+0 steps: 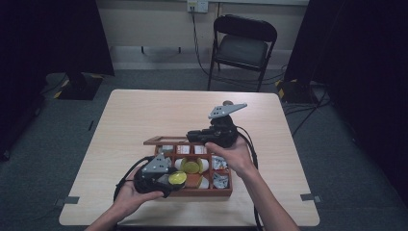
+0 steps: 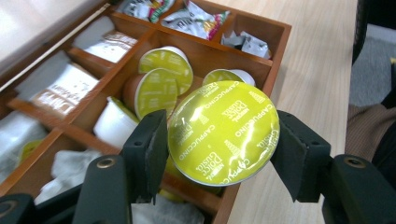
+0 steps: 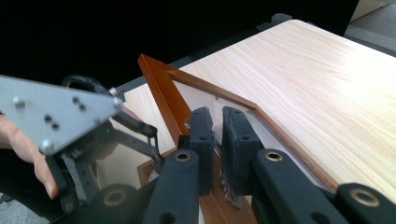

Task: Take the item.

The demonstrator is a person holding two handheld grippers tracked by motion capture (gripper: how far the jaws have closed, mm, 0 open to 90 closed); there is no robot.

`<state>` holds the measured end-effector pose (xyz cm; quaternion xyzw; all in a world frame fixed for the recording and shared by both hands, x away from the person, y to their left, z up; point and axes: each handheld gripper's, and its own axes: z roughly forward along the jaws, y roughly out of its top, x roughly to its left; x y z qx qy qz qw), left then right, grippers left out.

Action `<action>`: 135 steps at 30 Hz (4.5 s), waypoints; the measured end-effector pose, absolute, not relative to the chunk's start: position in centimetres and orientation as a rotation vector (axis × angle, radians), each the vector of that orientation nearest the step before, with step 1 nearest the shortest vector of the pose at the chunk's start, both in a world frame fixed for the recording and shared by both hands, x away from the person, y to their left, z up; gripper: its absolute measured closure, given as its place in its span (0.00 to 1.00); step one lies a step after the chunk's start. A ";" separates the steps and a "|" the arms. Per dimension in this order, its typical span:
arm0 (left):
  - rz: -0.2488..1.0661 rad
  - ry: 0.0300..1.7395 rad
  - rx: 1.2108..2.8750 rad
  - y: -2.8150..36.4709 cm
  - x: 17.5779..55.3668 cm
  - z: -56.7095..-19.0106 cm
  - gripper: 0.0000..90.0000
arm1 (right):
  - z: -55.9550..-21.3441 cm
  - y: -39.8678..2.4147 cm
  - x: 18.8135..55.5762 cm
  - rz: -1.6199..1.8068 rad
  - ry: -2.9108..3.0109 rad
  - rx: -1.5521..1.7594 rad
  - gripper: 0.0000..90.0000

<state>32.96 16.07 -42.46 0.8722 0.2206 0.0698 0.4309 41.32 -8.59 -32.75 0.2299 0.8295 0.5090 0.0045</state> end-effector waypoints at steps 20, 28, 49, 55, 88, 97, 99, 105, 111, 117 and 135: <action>0.210 0.685 2.117 21.5 32.5 -43.0 0.44 | -32.7 -8.6 41.3 1.595 2.598 0.719 0.92; 0.256 0.764 2.056 23.9 33.2 -42.4 0.44 | -32.8 -8.6 41.3 1.602 2.600 0.719 0.93; 0.268 0.915 2.034 26.8 35.8 -43.5 0.44 | -32.8 -8.6 41.3 1.603 2.603 0.716 0.93; 0.285 0.953 2.043 27.7 37.0 -43.8 0.44 | -32.8 -8.6 41.4 1.603 2.603 0.717 0.93; 0.280 1.056 2.159 27.0 41.9 -47.6 0.44 | -32.8 -8.6 41.3 1.602 2.601 0.712 0.93; 0.277 1.056 2.160 26.6 42.0 -48.1 0.44 | -32.8 -8.6 41.3 1.600 2.603 0.709 0.93; 0.284 1.059 2.154 26.6 42.0 -48.1 0.44 | -32.8 -8.6 41.2 1.597 2.602 0.707 0.93; 0.274 1.076 2.155 26.7 41.9 -48.3 0.40 | -32.8 -8.6 41.2 1.596 2.604 0.702 0.93; 0.317 1.078 2.109 27.6 41.5 -47.2 0.26 | -32.8 -8.6 41.2 1.595 2.610 0.699 0.93; 0.313 1.058 2.111 28.3 39.6 -46.4 0.20 | -32.8 -8.6 41.2 1.596 2.610 0.700 0.93; 0.355 1.183 2.179 31.2 36.7 -49.7 0.18 | -32.8 -8.6 41.2 1.591 2.614 0.686 0.93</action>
